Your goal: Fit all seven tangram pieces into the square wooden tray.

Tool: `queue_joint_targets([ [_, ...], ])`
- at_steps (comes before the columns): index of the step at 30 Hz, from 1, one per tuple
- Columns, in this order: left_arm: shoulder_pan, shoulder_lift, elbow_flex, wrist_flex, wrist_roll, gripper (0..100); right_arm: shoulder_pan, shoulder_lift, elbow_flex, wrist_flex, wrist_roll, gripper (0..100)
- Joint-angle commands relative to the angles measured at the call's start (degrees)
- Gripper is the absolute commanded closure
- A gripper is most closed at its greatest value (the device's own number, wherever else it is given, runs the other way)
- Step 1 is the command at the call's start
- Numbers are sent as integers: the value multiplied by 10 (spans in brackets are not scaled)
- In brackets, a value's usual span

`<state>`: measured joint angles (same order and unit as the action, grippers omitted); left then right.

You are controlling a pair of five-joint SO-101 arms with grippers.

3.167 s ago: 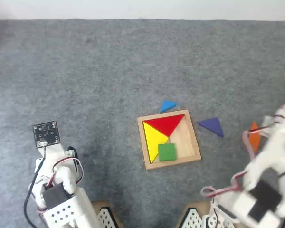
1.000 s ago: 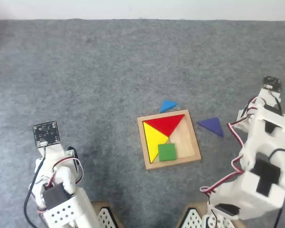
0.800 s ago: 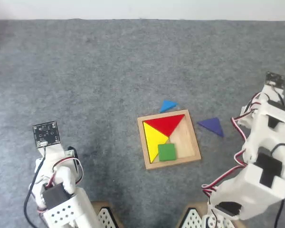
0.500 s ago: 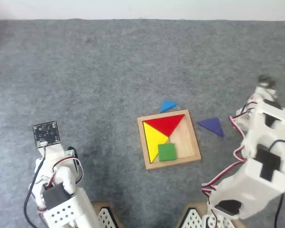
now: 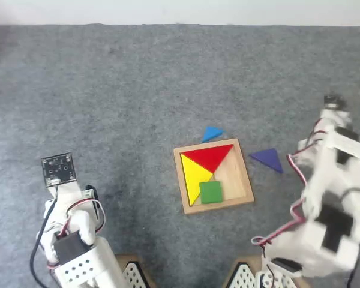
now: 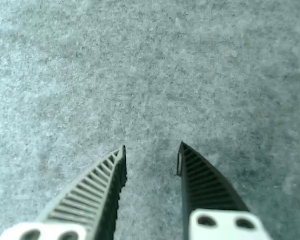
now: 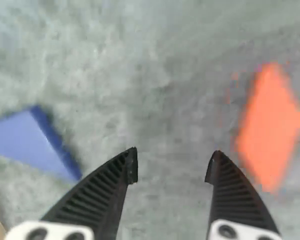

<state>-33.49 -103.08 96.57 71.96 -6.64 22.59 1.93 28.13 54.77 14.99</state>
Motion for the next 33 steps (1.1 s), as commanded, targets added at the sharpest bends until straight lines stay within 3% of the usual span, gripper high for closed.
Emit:
queue_joint_targets([
  [1, -4, -11, -2, 3, 4, 833, 27, -125, -18, 16, -5, 768],
  [7, -4, -11, -2, 3, 4, 833, 32, -88, -43, 26, -3, 768],
  [16, -4, -11, -2, 3, 4, 833, 65, 79, -66, -58, 17, 768],
  [20, -3, -11, -2, 3, 4, 833, 36, 154, -86, -36, 33, 768],
  [33, -2, -11, -2, 3, 4, 833, -6, 127, -59, 1, 139, 768],
])
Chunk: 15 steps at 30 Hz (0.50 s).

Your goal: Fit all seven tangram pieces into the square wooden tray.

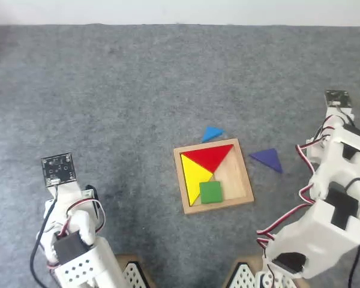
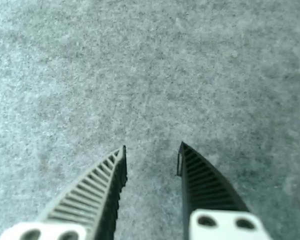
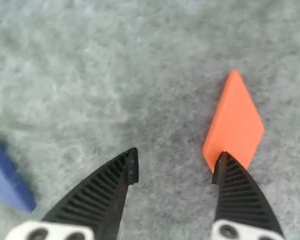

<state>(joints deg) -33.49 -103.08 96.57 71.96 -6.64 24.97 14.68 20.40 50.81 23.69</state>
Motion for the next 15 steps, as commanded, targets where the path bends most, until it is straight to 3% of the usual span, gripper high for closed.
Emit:
queue_joint_targets([
  [1, -2, -11, -2, 3, 4, 833, -32, 0, 18, 51, 63, 768],
  [6, -2, -11, -2, 3, 4, 833, -45, 0, 19, 61, 87, 769],
  [11, -3, -11, -2, 3, 4, 833, -50, -7, 18, 80, 110, 833],
  [15, -3, -11, -2, 3, 4, 833, -53, -65, 19, 97, 110, 809],
])
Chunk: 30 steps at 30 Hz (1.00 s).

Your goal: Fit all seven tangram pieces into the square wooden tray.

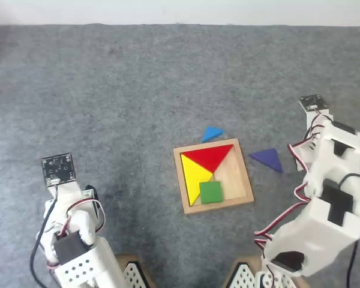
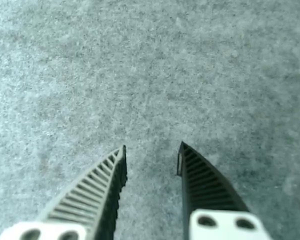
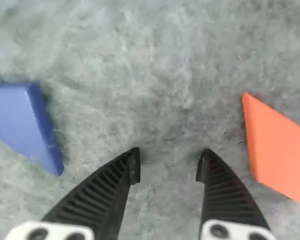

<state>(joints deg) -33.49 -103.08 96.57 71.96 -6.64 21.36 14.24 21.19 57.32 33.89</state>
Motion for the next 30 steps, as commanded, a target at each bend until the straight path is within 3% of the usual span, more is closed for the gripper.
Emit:
queue_joint_targets([
  [1, -3, -11, -2, 3, 4, 833, -17, -87, 11, 47, 8, 800],
  [6, -3, -11, -2, 3, 4, 833, 7, -225, 4, 60, 13, 790],
  [9, -3, -11, -2, 3, 4, 833, 17, -220, -23, 56, 27, 790],
  [22, -4, -11, -2, 3, 4, 833, 108, 95, -304, 60, 55, 790],
  [30, -4, -11, -2, 3, 4, 833, 117, 184, -332, 30, 69, 790],
])
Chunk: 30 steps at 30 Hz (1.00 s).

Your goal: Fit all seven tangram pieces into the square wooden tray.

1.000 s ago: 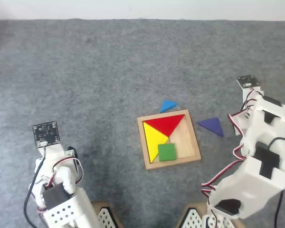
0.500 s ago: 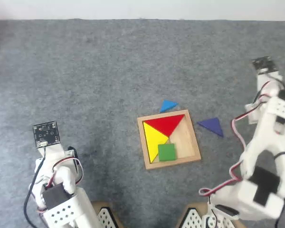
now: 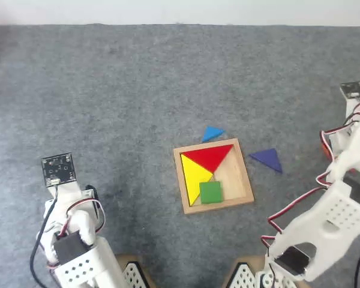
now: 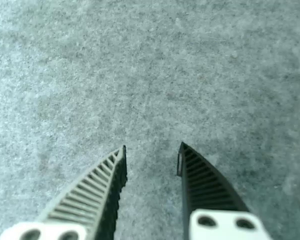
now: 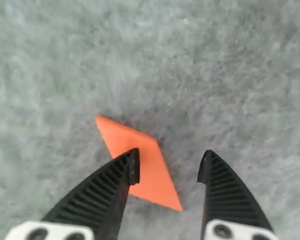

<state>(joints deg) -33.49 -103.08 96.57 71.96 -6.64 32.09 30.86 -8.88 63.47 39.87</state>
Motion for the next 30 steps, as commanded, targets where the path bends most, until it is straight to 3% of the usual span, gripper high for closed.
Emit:
queue_joint_targets([
  [1, -4, -11, -2, 3, 4, 833, 16, 25, -32, -43, 10, 790],
  [12, -4, -11, -2, 3, 4, 833, 55, 147, -100, -58, 38, 790],
  [18, -2, -11, -2, 3, 4, 833, 64, 106, -91, 61, 57, 793],
  [24, -2, -11, -2, 3, 4, 833, 69, -43, 33, 48, 47, 793],
  [30, -2, -11, -2, 3, 4, 833, 71, -225, 271, -57, 62, 793],
])
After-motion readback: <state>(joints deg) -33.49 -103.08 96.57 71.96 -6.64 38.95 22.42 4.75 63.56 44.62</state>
